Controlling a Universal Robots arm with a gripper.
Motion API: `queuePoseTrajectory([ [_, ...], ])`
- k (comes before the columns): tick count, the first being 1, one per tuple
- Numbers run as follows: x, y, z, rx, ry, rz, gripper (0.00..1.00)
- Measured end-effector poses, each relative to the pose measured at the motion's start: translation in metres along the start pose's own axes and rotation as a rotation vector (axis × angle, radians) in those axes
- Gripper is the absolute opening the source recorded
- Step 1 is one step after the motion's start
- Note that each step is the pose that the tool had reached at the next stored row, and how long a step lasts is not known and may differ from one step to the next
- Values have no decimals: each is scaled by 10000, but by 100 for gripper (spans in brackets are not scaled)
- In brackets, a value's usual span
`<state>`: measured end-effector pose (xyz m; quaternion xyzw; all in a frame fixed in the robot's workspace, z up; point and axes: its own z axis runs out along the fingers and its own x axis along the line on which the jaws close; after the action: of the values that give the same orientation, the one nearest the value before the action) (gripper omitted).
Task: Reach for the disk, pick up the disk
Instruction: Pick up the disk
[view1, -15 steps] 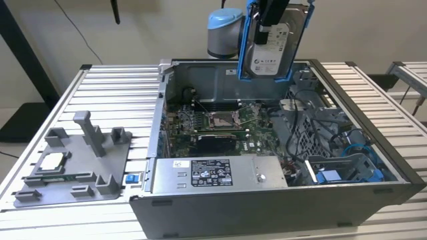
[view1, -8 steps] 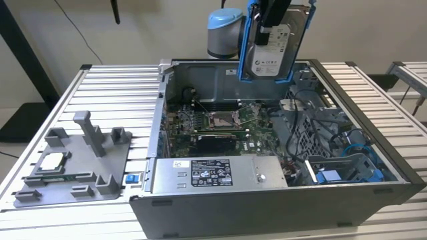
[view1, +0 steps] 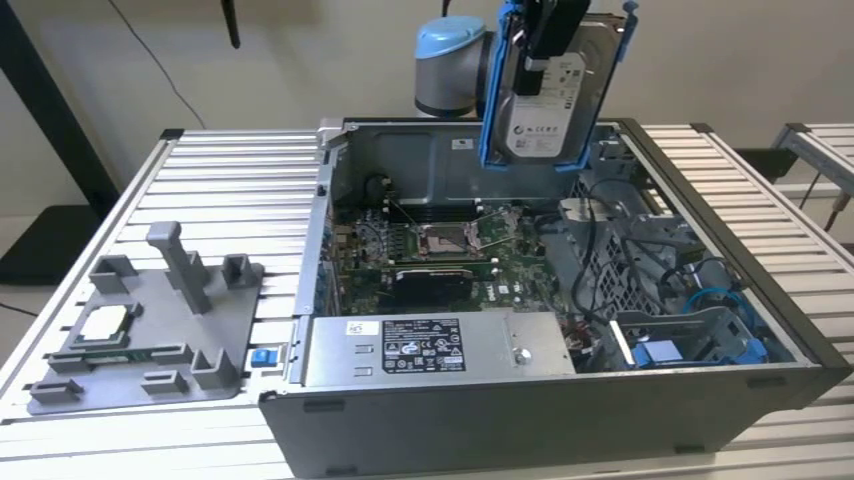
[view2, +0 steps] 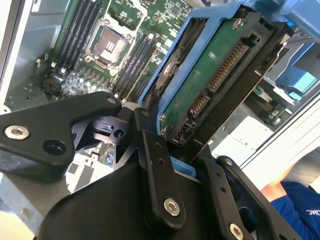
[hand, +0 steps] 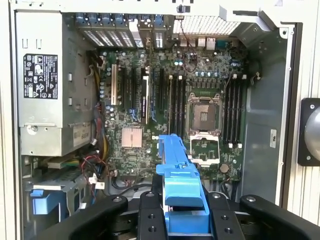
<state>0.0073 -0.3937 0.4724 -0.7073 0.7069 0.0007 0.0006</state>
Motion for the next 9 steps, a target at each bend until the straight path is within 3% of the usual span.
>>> queuePoseTrajectory([
  [9,93,-22,7,-1,0,0,0],
])
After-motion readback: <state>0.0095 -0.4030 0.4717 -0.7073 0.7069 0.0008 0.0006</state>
